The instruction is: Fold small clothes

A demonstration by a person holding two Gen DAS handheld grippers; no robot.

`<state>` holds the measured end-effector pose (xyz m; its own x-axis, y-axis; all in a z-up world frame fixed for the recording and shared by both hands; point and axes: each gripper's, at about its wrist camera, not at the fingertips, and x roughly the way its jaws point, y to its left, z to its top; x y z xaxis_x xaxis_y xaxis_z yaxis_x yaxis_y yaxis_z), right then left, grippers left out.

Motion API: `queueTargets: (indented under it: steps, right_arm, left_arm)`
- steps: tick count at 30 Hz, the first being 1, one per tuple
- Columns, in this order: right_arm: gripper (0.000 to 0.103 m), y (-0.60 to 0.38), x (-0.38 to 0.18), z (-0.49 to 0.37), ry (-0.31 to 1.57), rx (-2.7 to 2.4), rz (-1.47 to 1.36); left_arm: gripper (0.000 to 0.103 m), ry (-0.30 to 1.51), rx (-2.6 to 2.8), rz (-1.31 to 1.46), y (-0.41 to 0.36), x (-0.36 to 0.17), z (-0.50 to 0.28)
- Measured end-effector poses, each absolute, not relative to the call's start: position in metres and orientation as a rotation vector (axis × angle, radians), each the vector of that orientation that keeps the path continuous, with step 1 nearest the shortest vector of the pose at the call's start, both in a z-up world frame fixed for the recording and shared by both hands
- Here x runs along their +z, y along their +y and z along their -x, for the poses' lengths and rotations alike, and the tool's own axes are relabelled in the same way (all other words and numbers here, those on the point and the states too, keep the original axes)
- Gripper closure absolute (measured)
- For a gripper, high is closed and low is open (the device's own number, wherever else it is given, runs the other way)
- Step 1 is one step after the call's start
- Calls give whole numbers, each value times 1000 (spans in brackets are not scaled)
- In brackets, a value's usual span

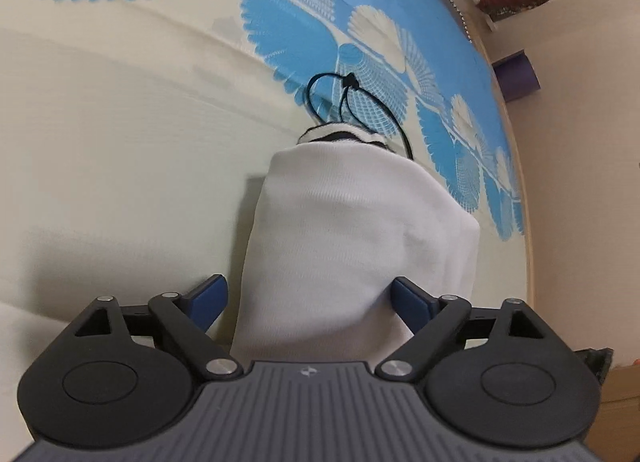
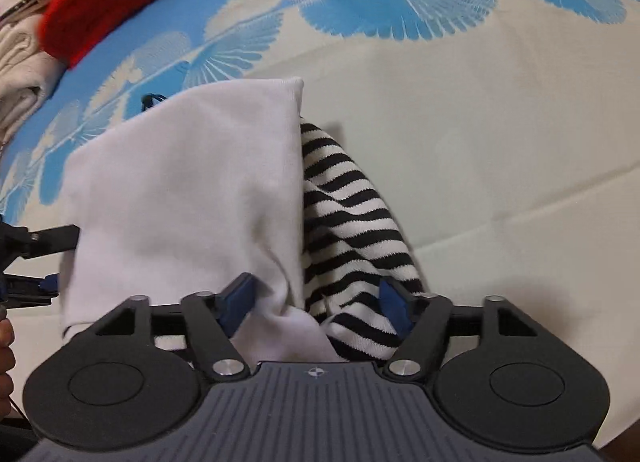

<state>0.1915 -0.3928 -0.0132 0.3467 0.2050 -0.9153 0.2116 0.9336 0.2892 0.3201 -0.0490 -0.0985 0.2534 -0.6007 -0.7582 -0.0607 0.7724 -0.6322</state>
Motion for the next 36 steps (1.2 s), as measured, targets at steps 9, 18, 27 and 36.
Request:
queueTargets:
  steps: [9,18,27,36]
  right_arm:
    - [81,-395,-20,-199,1241,84,-494]
    - [96,-392,8,-205,1105,91,-580]
    - [98,-335,45,-241,899,222,-576]
    - [76,-296,47,-251,939,200,-439]
  left_arm:
    - [32,1233,-493,642,-64,-117,-330]
    - [60,972,-566,486,-47,-34,-333]
    - [26,869,-316,445,37,-3,-352]
    - [27,912,-348,386,72,-1,-327]
